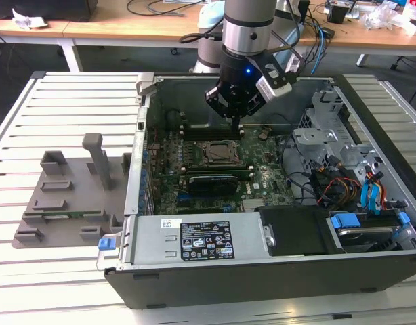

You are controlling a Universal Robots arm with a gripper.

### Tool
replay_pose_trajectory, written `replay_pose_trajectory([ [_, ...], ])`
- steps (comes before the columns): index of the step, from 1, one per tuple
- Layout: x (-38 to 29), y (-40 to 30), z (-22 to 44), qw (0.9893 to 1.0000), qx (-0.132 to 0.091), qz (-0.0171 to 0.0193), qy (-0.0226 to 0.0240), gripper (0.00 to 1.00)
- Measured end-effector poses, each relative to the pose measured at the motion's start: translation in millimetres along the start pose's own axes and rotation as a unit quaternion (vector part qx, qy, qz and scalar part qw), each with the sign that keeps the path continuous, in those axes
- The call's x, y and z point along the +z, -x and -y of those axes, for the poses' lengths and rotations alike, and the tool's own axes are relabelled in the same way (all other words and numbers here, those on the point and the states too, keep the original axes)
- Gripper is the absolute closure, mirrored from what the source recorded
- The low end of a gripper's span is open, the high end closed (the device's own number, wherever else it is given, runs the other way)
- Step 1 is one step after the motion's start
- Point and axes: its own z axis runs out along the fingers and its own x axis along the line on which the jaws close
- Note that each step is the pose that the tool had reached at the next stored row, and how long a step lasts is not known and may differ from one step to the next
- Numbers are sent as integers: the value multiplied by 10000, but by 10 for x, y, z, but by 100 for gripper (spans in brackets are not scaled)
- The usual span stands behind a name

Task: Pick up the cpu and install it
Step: 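Install the second cpu locking lever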

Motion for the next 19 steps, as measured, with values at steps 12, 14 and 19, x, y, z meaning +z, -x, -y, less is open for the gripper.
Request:
replay_pose_trajectory([
  [12, 12, -10, 134, 10000, 0, 0, 0, 89],
  [14, 17, -11, 154, 10000, 0, 0, 0, 89],
  [19, 37, -16, 215, 10000, 0, 0, 0, 89],
])
